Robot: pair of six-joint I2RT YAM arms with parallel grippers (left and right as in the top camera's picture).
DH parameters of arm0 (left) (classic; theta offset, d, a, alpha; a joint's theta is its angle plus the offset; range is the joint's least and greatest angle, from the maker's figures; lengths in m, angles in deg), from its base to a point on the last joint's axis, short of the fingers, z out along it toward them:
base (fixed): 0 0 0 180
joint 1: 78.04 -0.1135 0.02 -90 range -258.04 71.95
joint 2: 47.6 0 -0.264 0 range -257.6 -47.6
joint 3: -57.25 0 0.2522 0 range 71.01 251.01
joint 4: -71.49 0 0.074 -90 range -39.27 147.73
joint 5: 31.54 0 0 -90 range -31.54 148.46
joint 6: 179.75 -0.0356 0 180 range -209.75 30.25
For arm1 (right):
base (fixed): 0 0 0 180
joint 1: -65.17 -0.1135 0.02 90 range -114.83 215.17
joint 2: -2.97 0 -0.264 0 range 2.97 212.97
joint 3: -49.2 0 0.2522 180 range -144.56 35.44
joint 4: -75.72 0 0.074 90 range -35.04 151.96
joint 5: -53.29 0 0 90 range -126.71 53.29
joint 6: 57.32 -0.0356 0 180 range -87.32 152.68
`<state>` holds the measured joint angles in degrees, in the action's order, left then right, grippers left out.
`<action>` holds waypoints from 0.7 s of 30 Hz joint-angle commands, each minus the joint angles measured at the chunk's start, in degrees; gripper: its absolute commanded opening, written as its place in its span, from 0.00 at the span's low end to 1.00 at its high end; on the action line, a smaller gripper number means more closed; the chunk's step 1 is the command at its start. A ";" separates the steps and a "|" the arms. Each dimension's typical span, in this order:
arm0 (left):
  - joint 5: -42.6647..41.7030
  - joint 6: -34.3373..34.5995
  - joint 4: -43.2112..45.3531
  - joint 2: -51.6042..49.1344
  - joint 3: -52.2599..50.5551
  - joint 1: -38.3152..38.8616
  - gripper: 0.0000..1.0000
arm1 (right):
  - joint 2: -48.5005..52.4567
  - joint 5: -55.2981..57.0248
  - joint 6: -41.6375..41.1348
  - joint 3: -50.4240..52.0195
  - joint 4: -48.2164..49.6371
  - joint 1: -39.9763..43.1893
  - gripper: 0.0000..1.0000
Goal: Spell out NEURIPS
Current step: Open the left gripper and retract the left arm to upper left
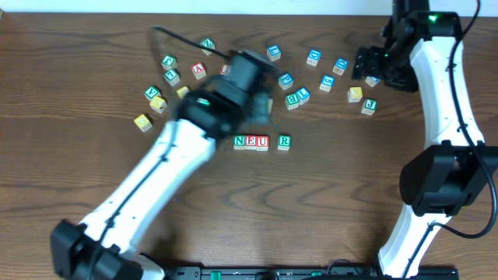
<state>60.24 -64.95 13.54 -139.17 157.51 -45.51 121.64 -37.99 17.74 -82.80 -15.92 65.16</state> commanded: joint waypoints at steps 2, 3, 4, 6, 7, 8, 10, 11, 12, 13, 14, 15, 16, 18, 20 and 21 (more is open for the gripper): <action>0.87 -2.89 -3.67 2.64 0.85 -9.18 0.56 | 0.50 0.07 0.26 -0.39 -1.09 -3.52 0.96; 0.83 -3.19 -4.35 2.64 0.85 -11.06 0.56 | 0.50 0.07 0.26 -0.15 -1.25 -4.31 0.95; 0.85 -3.56 -5.05 2.62 0.85 -13.25 0.56 | 0.50 0.07 0.26 0.20 -1.27 -5.01 0.94; 0.85 -4.39 -5.97 2.47 0.83 -16.37 0.56 | 0.50 0.07 0.22 1.29 -1.22 -6.64 0.92; 0.85 -4.85 -6.21 2.40 0.83 -17.73 0.56 | 0.50 0.07 0.22 1.97 -1.16 -7.43 0.91; 0.83 -5.62 -6.38 2.40 0.83 -19.41 0.56 | 0.50 0.04 0.20 2.99 -0.92 -8.35 0.88; 0.85 -6.43 -6.40 2.40 0.83 -21.73 0.56 | 0.50 0.07 -0.13 4.66 -0.52 -9.79 0.84; 0.83 -6.82 -6.36 2.40 0.83 -22.77 0.56 | 0.50 0.07 -0.48 5.57 -0.17 -10.47 0.82; 0.85 -7.28 -6.32 2.38 0.83 -24.70 0.56 | 0.50 0.00 -0.96 7.63 0.98 -11.76 0.76; 0.83 -7.43 -6.32 2.27 0.83 -25.88 0.56 | 0.50 0.00 -1.44 8.96 1.68 -12.68 0.73; 0.83 -7.48 -6.32 2.19 0.83 -26.62 0.56 | 0.50 0.00 -1.81 9.75 2.19 -13.16 0.70; 0.81 -7.69 -6.32 2.01 0.83 -27.54 0.56 | 0.50 -0.04 -2.51 11.37 3.43 -13.94 0.65; 0.81 -7.91 -6.32 1.86 0.83 -28.11 0.56 | 0.50 -0.33 -2.80 12.28 4.17 -14.38 0.62; 0.57 -9.46 -6.21 1.40 0.83 -29.40 0.56 | 0.50 -1.20 -3.17 14.23 5.86 -15.37 0.56; 0.17 -11.13 -6.05 0.98 0.83 -30.16 0.56 | 0.50 -2.14 -3.45 16.50 8.17 -16.24 0.48; 0.17 -11.98 -5.95 0.87 0.83 -30.40 0.56 | 0.50 -2.62 -3.48 17.31 9.09 -16.61 0.46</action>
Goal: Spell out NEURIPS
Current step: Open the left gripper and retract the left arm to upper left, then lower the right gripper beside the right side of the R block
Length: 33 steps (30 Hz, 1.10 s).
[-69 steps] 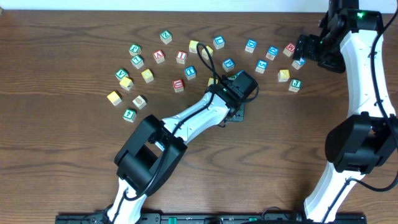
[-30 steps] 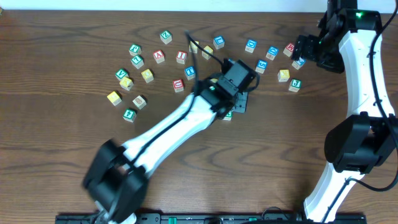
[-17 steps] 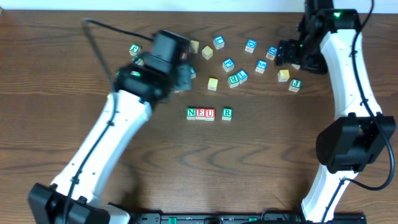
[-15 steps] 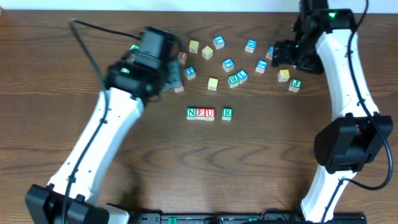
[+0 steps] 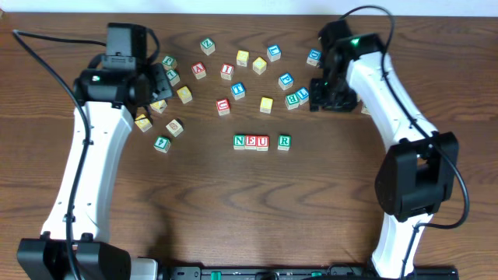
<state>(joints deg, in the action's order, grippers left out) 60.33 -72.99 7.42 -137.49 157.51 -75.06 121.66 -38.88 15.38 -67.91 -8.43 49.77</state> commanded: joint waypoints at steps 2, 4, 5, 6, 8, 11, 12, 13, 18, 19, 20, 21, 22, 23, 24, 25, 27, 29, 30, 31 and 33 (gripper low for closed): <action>0.11 -5.77 0.42 -1.14 0.83 -1.11 0.56 | 0.48 -2.49 -1.14 4.09 3.65 -1.88 0.42; 0.11 -7.26 0.92 -1.60 0.83 -1.11 0.56 | 0.48 -2.93 -1.51 5.55 5.60 -2.36 0.39; 0.09 -7.91 1.22 -1.92 0.83 -1.09 0.56 | 0.48 -2.91 -2.12 6.23 6.47 -2.69 0.38; 0.11 -8.22 1.55 -2.25 0.83 -1.09 0.56 | 0.48 -2.93 -2.60 7.04 7.48 -2.97 0.37; 0.11 -8.22 2.03 -3.15 0.83 -1.09 0.56 | 0.48 -2.95 -3.48 8.31 9.05 -3.32 0.34; 0.09 -8.17 2.58 -5.42 0.83 -1.09 0.57 | 0.48 -3.96 -3.91 10.36 11.39 -3.91 0.28; 0.11 -8.17 2.60 -5.97 0.83 -1.09 0.57 | 0.48 -4.24 -3.91 10.78 11.78 -4.11 0.27; 0.11 -8.15 2.62 -6.54 0.83 -1.09 0.57 | 0.48 -4.26 -3.93 11.32 12.28 -4.42 0.25; 0.11 -8.13 2.60 -8.17 0.83 -1.09 0.57 | 0.48 -4.22 -4.57 12.70 12.85 -5.14 0.20; 0.11 -8.15 2.60 -8.17 0.83 -1.09 0.57 | 0.48 -4.22 -4.70 12.94 12.81 -5.14 0.20; 0.11 -8.13 2.62 -8.17 0.83 -1.09 0.57 | 0.48 -4.22 -4.98 13.27 12.79 -5.11 0.19; 0.11 -8.13 2.67 -8.17 0.83 -1.09 0.57 | 0.48 -4.22 -5.01 13.51 12.81 -5.11 0.18; 0.11 -8.15 2.80 -8.17 0.83 -1.09 0.57 | 0.48 -4.20 -5.38 13.90 12.83 -5.11 0.17; 0.13 -8.15 2.82 -8.17 0.83 -1.09 0.57 | 0.48 -4.22 -5.55 14.27 12.83 -5.14 0.17; 0.13 -8.15 2.82 -8.17 0.83 -1.09 0.57 | 0.48 -4.22 -5.90 14.56 12.79 -5.14 0.15; 0.13 -8.15 2.82 -8.17 0.83 -1.09 0.57 | 0.48 -4.22 -5.92 14.84 12.81 -5.18 0.14; 0.13 -8.15 2.82 -8.17 0.83 -1.09 0.57 | 0.48 -4.26 -6.29 15.32 12.76 -5.18 0.12; 0.13 -8.15 2.80 -8.17 0.83 -1.09 0.85 | 0.48 -4.33 -6.29 15.54 12.76 -5.18 0.11; 0.13 -8.15 2.78 -8.17 0.83 -1.09 0.90 | 0.48 -4.46 -6.29 15.65 12.76 -5.22 0.10; 0.13 -8.15 2.78 -8.17 0.83 -1.09 0.96 | 0.48 -4.46 -6.29 15.78 12.76 -5.31 0.09; 0.13 -8.15 2.78 -8.17 0.83 -1.09 0.98 | 0.48 -4.44 -6.29 15.93 12.81 -5.55 0.08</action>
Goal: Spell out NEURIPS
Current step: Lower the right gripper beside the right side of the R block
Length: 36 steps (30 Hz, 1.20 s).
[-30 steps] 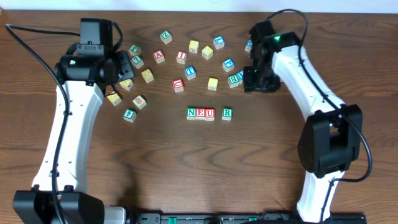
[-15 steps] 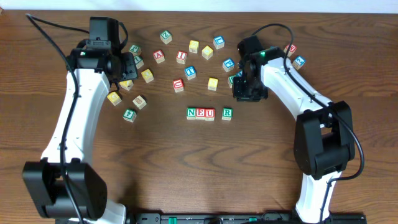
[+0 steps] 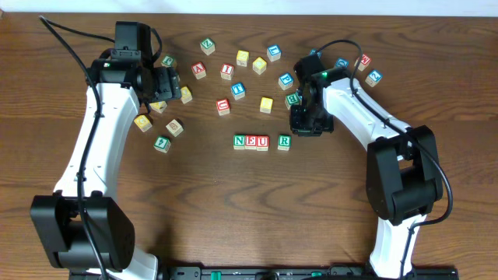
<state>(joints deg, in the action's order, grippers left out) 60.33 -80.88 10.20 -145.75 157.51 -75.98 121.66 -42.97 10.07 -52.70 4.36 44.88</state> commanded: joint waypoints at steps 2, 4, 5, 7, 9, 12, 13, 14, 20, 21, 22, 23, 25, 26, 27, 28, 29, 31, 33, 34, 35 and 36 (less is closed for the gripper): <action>0.13 -0.26 0.02 0.09 0.83 -0.17 0.98 | 0.48 -0.35 -1.01 0.94 0.61 -1.14 0.08; 0.13 -0.26 0.02 0.09 0.83 -0.17 0.98 | 0.48 -0.35 -1.20 1.01 0.94 -1.46 0.09; 0.11 -0.26 0.02 0.09 0.83 -0.17 0.98 | 0.48 -0.35 -1.20 1.07 1.11 -1.62 0.09; 0.13 -0.26 0.02 0.09 0.83 -0.17 0.98 | 0.48 -0.35 -1.20 1.18 1.33 -1.92 0.09; 0.13 -0.26 0.02 0.09 0.83 -0.17 0.98 | 0.48 -0.33 -1.62 1.40 1.51 -2.19 0.09; 0.13 -0.26 0.02 0.09 0.83 -0.17 0.98 | 0.48 -0.33 -1.86 1.88 1.81 -2.43 0.09; 0.13 -0.26 0.02 0.09 0.83 -0.17 0.98 | 0.48 -0.35 -1.86 2.10 2.05 -2.43 0.09; 0.13 -0.26 0.02 0.09 0.83 -0.17 0.98 | 0.48 -0.33 -2.10 2.32 2.27 -2.43 0.09; 0.13 -0.26 0.02 0.09 0.83 -0.17 0.98 | 0.48 -1.03 -2.23 3.26 2.78 -2.47 0.09; 0.13 -0.26 0.02 0.09 0.83 -0.17 0.98 | 0.48 -1.29 -2.23 3.26 2.80 -2.54 0.09; 0.13 -0.26 0.02 0.09 0.83 -0.17 0.98 | 0.48 -1.44 -2.23 3.26 2.84 -2.54 0.09; 0.13 -0.26 0.02 0.09 0.83 -0.17 0.98 | 0.48 -1.46 -2.23 3.26 2.86 -2.60 0.09; 0.13 -0.26 0.02 0.09 0.83 -0.17 0.98 | 0.48 -1.49 -2.23 3.28 2.82 -2.80 0.09; 0.13 -0.26 0.02 0.09 0.83 -0.17 0.98 | 0.48 -1.46 -2.23 3.30 2.80 -2.97 0.09; 0.13 -0.26 0.02 0.09 0.83 -0.17 0.98 | 0.48 -1.46 -2.23 3.30 2.80 -3.15 0.09; 0.13 -0.26 0.02 0.09 0.83 -0.17 0.98 | 0.48 -1.46 -2.25 3.30 2.82 -3.37 0.09; 0.13 -0.26 0.02 0.09 0.83 -0.17 0.98 | 0.48 -1.46 -2.29 3.30 2.84 -3.58 0.10; 0.13 -0.26 0.02 0.09 0.83 -0.17 0.98 | 0.48 -1.44 -2.93 3.30 2.82 -3.89 0.10; 0.13 -0.26 0.02 0.09 0.83 -0.17 0.98 | 0.48 -1.44 -3.10 3.30 2.84 -4.13 0.10; 0.13 -0.26 0.02 0.09 0.83 -0.17 0.98 | 0.48 -1.44 -3.13 3.30 2.84 -4.22 0.10; 0.13 -0.26 0.02 0.09 0.83 -0.17 0.98 | 0.48 -1.44 -3.10 3.30 2.82 -4.26 0.10; 0.13 -0.26 0.02 0.09 0.83 -0.17 0.98 | 0.48 -1.46 -3.10 3.30 2.80 -4.33 0.10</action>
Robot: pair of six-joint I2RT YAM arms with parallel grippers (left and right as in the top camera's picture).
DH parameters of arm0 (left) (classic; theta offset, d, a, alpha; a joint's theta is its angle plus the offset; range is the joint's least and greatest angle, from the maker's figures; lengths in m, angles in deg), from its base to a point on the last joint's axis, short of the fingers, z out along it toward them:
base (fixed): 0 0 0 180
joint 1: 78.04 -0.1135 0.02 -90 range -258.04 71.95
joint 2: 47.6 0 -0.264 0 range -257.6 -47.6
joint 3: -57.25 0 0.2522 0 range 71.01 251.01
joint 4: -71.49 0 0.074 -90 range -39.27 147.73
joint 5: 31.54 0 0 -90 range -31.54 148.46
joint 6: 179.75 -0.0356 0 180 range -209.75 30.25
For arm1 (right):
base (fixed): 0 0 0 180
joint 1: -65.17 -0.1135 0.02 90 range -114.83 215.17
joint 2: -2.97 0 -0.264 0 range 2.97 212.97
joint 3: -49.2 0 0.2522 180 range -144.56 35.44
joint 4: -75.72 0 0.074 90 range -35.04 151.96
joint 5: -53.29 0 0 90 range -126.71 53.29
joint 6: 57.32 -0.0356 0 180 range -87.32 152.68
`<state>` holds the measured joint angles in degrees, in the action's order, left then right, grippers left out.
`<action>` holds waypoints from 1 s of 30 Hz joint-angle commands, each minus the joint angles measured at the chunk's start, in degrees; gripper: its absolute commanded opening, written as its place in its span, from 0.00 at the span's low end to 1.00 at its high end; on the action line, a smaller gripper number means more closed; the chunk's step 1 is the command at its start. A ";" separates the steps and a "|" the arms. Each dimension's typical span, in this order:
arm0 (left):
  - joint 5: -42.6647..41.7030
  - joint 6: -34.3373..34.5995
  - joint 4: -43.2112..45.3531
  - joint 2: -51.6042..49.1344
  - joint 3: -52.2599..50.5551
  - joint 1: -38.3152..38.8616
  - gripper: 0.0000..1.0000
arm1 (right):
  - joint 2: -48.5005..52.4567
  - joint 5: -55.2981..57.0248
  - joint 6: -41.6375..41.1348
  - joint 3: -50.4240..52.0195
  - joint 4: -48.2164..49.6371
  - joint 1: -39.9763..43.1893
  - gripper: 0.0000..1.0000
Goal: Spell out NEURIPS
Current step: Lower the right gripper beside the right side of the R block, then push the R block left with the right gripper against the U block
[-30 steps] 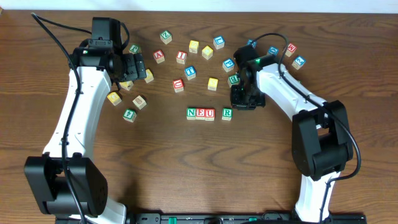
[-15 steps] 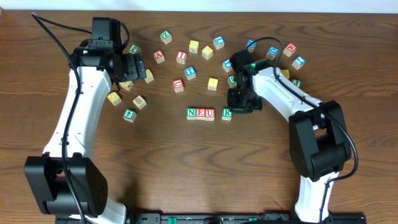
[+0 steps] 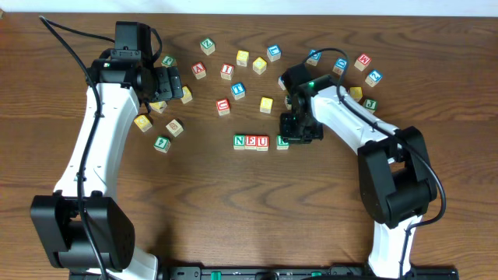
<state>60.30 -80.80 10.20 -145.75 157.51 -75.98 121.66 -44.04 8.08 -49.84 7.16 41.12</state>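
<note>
Three lettered blocks, N (image 3: 240,141), E (image 3: 250,141) and U (image 3: 262,141), stand in a touching row at mid table. The green R block (image 3: 282,143) sits just right of U, with a small gap. My right gripper (image 3: 291,131) points down right over the R block's far right side and hides part of it. How its fingers stand is hidden by its own body. My left gripper (image 3: 166,82) rests among loose blocks at the far left, and its jaws are not readable from above.
Several loose letter blocks lie across the far half: a yellow one (image 3: 266,104), a red one (image 3: 223,106), a blue one (image 3: 239,91), and a group at the far right near a red M block (image 3: 362,61). More sit beside the left arm (image 3: 162,143).
My right gripper has moved from just right of and behind the R block to directly over it. R sits slightly closer to U. The left arm has not moved.
At first my left arm reached over the N E U R row while the right gripper was at the far right. Then the left arm was back among the far-left blocks and stayed there. The right gripper came nearer the row at each moment and now stands at R.
</note>
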 commanded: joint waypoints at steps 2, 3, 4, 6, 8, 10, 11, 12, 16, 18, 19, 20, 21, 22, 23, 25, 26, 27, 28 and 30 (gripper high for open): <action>0.15 -0.35 0.00 0.09 0.83 -0.17 0.98 | 0.48 -0.39 -1.14 0.44 0.04 -0.81 0.10; 0.15 -0.35 0.02 0.09 0.83 -0.17 0.97 | 0.48 -0.39 -1.14 0.44 0.15 -0.92 0.10; 0.15 -0.35 0.02 0.09 0.83 -0.17 0.98 | 0.48 -0.39 -1.14 0.44 0.24 -0.96 0.10; 0.15 -0.35 0.02 0.09 0.83 -0.17 0.98 | 0.48 -0.39 -1.16 0.44 0.68 -1.09 0.10; 0.15 -0.35 0.02 0.09 0.83 -0.17 0.98 | 0.48 -0.52 -1.14 0.44 1.05 -1.18 0.10; 0.15 -0.35 0.02 0.09 0.83 -0.17 0.98 | 0.48 -0.85 -1.14 0.44 1.20 -1.18 0.10; 0.15 -0.35 0.02 0.09 0.83 -0.17 0.98 | 0.48 -0.83 -1.11 0.44 1.25 -1.25 0.10; 0.15 -0.35 0.02 0.09 0.83 -0.17 0.98 | 0.48 -0.83 -1.11 0.44 1.27 -1.36 0.10; 0.15 -0.35 0.02 0.09 0.83 -0.17 0.98 | 0.48 -0.81 -1.11 0.44 1.53 -1.90 0.10; 0.15 -0.35 0.02 0.09 0.83 -0.17 0.98 | 0.48 -0.81 -1.11 0.44 1.60 -2.23 0.10; 0.15 -0.35 0.02 0.09 0.83 -0.17 0.98 | 0.48 -0.79 -1.14 0.44 1.55 -2.38 0.10; 0.15 -0.35 0.02 0.09 0.83 -0.17 0.98 | 0.48 -0.79 -1.14 0.44 1.53 -2.54 0.10; 0.15 -0.35 0.00 0.09 0.83 -0.17 0.98 | 0.48 -0.79 -1.14 0.44 1.53 -2.73 0.10; 0.15 -0.35 0.02 0.09 0.83 -0.17 0.98 | 0.48 -0.79 -1.16 0.44 1.57 -2.91 0.10; 0.15 -0.35 0.02 0.09 0.83 -0.17 0.98 | 0.48 -0.79 -1.29 0.44 1.66 -3.06 0.10; 0.15 -0.35 0.00 0.09 0.83 -0.17 0.98 | 0.48 -0.79 -1.75 0.44 1.77 -3.10 0.10; 0.15 -0.35 0.02 0.09 0.83 -0.17 0.98 | 0.48 -0.76 -1.75 0.44 1.88 -3.10 0.10; 0.15 -0.35 0.02 0.09 0.83 -0.17 0.98 | 0.48 -0.79 -1.75 0.44 1.92 -3.10 0.11; 0.15 -0.35 0.02 0.09 0.83 -0.17 0.98 | 0.48 -0.79 -1.77 0.44 1.92 -3.10 0.11; 0.15 -0.35 0.02 0.09 0.83 -0.17 0.98 | 0.48 -0.83 -2.97 0.44 1.90 -3.10 0.12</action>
<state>60.30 -80.82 10.20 -145.75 157.51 -75.98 121.66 -44.65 7.20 -49.84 9.01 39.22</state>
